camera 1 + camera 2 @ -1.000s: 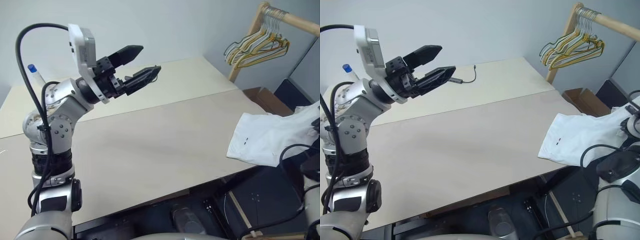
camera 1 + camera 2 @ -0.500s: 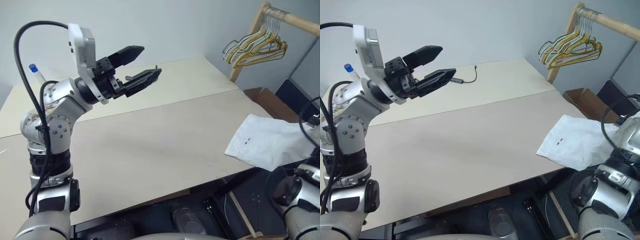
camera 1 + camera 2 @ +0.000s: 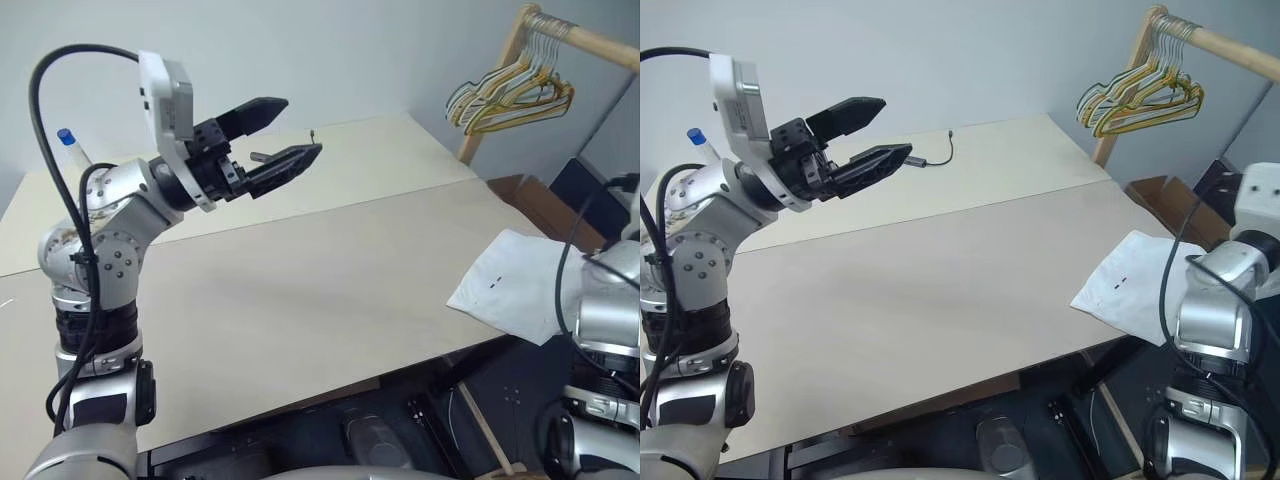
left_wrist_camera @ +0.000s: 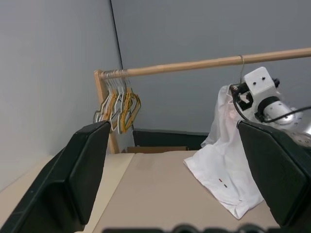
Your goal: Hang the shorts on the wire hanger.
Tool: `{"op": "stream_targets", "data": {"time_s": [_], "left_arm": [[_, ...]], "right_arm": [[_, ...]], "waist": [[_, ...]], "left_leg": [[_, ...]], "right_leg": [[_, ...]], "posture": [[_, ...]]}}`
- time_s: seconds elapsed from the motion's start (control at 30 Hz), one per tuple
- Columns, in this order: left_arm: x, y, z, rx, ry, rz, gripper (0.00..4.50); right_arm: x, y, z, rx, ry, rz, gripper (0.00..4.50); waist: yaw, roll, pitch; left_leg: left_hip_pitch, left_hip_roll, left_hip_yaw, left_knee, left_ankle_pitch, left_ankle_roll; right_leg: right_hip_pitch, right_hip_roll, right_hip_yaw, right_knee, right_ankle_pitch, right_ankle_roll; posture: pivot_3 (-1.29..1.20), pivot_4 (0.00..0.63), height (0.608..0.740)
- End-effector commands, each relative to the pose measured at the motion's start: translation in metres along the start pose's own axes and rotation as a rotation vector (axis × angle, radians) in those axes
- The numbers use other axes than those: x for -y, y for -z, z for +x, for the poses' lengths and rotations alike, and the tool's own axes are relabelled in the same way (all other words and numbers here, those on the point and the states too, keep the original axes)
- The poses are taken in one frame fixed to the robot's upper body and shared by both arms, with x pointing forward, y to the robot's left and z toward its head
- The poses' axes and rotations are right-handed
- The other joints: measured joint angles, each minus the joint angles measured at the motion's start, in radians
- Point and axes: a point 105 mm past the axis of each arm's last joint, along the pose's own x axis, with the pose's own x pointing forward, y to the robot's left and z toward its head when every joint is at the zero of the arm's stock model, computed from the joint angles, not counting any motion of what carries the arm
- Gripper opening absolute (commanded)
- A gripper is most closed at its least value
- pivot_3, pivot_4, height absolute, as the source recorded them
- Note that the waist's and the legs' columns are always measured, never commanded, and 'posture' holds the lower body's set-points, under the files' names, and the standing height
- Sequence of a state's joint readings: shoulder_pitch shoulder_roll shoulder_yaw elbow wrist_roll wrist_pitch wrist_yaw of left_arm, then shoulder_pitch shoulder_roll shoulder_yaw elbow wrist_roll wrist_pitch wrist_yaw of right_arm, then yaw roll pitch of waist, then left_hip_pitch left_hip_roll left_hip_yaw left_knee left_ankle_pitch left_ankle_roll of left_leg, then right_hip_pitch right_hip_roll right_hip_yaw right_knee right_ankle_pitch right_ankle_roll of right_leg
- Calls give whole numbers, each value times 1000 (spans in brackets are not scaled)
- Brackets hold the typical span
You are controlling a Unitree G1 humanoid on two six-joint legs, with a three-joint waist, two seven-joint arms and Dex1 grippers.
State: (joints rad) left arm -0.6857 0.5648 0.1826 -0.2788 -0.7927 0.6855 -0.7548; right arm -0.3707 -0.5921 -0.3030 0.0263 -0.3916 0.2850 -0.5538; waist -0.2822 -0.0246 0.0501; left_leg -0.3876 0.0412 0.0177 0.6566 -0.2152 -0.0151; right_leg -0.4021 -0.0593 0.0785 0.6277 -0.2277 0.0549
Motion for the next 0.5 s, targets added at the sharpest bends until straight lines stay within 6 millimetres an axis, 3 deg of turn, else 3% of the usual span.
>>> {"op": "stream_targets", "data": {"time_s": [0.03, 0.1, 0.2, 0.27, 0.4, 0.5], "left_arm": [[4, -5, -5, 11, -27, 33, 4500], [3, 2, -10, -6, -58, 47, 4500], [1, 23, -24, -87, -124, 99, 4500], [3, 35, -33, -143, -131, 112, 4500], [9, 67, -57, -304, -143, 176, 4500], [11, 83, -75, -394, -179, 190, 4500]], "right_arm": [[-11, -51, -10, 251, -87, 78, 4450], [-30, -61, -15, 271, -228, 174, 4450], [-83, -85, -44, 192, -779, 516, 4450], [-98, -103, -67, 232, -1051, 608, 4450], [-105, -134, -128, 377, -1679, 619, 4450], [-102, -147, -150, 450, -1939, 640, 4450]], "waist": [[-2, 0, 0], [-2, -1, 1], [-2, -4, 2], [1, -7, 4], [29, -7, 4], [65, -8, 5]], "left_leg": [[0, 0, 0, 0, 0, 0], [2, 0, 0, -1, 0, 0], [7, -2, -2, -4, 0, 0], [16, -6, -5, -10, 0, 0], [20, -7, -7, -12, 0, 0], [18, -6, -8, -14, 0, 0]], "right_leg": [[0, 0, 0, 0, 0, 0], [1, 1, 2, 0, 0, 0], [7, 1, 4, 0, 0, 0], [16, 1, 7, -2, 0, 0], [14, 1, 6, -3, -1, -1], [12, 2, 5, -4, -1, -2]], "posture": [[-153, 11, 740], [-137, 9, 740], [-107, 4, 740], [-90, 2, 740], [-21, 1, 740], [5, 3, 740]]}}
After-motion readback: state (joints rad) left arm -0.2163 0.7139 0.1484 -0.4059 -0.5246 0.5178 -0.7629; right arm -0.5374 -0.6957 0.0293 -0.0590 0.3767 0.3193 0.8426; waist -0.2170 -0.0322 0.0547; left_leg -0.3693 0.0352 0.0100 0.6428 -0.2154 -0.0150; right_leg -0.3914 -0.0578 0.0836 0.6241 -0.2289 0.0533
